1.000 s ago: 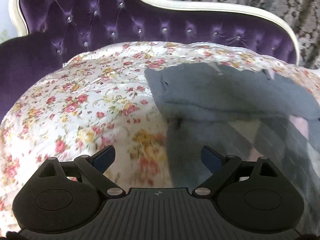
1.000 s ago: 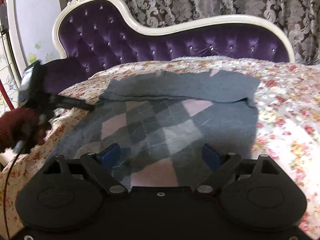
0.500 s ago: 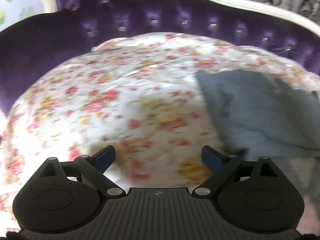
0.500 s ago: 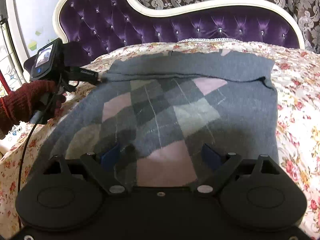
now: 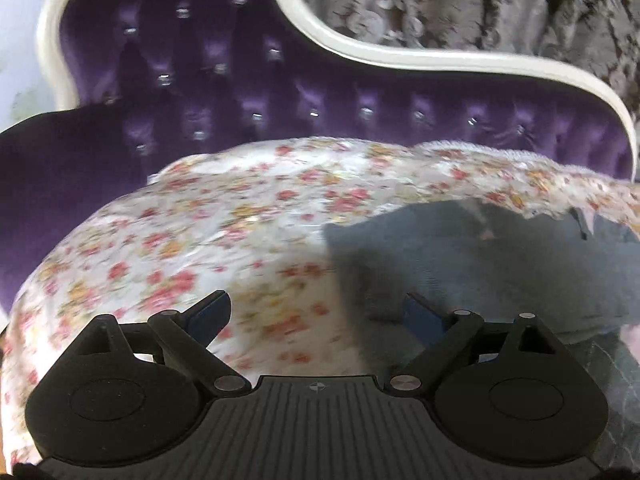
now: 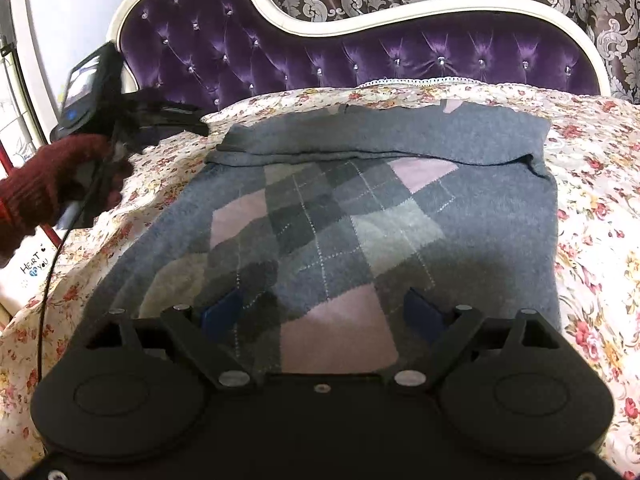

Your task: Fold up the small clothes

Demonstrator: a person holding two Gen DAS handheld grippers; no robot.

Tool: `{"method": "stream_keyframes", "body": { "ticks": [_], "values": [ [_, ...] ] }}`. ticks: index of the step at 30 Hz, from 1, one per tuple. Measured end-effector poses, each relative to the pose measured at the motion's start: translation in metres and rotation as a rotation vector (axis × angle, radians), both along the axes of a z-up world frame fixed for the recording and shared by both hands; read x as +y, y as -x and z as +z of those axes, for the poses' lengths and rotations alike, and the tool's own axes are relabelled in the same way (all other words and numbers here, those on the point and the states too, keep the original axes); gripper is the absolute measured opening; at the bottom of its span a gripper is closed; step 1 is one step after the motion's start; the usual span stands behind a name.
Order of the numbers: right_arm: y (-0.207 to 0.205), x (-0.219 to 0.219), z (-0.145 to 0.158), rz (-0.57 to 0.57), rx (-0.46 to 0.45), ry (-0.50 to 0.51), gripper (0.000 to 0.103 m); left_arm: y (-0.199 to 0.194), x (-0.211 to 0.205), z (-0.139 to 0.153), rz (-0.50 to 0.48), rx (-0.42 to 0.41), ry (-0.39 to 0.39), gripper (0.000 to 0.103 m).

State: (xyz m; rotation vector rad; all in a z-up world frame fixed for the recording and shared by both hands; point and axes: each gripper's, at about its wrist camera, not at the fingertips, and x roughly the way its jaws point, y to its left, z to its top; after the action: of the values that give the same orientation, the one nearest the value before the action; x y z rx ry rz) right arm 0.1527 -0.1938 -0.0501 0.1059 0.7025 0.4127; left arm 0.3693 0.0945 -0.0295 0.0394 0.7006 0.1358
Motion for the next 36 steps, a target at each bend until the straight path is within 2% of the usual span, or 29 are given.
{"method": "stream_keyframes", "body": {
  "ticks": [2,5,7,10,14,17,20,23,29,34,36],
  "values": [
    [0.001,-0.001,0.001,-0.003,-0.004,0.004,0.09,-0.013,-0.003,-0.011,0.006,0.043,0.006,0.093],
    [0.004,-0.005,0.003,-0.011,-0.004,0.004,0.09,-0.022,0.006,-0.031,0.07,0.106,0.024,0.094],
    [0.005,-0.008,0.004,-0.018,-0.007,0.009,0.09,-0.025,0.019,-0.039,0.1,0.121,0.066,0.099],
    [0.008,-0.014,0.006,-0.029,-0.009,0.006,0.09,-0.02,0.035,-0.04,0.148,0.125,0.146,0.101],
    [0.011,-0.023,0.009,-0.055,-0.006,-0.015,0.09,0.001,0.038,-0.026,0.126,0.117,0.151,0.1],
    [0.018,-0.033,0.013,-0.07,-0.007,-0.025,0.09,0.033,0.036,-0.01,0.06,0.089,0.204,0.1],
    [0.028,-0.042,0.016,-0.075,0.001,-0.019,0.09,0.076,0.027,0.003,-0.018,0.065,0.217,0.1],
    [0.042,-0.052,0.018,-0.077,0.024,-0.021,0.09,0.117,0.018,0.008,-0.091,0.076,0.234,0.1],
    [0.068,-0.069,0.02,-0.093,0.074,-0.047,0.09,0.198,0.004,0.002,-0.177,0.144,0.274,0.1],
    [0.083,-0.08,0.016,-0.114,0.129,-0.091,0.09,0.241,-0.001,-0.008,-0.199,0.165,0.283,0.098],
    [0.087,-0.081,0.012,-0.118,0.152,-0.107,0.09,0.252,-0.006,-0.014,-0.219,0.185,0.287,0.092]
  ]
}}
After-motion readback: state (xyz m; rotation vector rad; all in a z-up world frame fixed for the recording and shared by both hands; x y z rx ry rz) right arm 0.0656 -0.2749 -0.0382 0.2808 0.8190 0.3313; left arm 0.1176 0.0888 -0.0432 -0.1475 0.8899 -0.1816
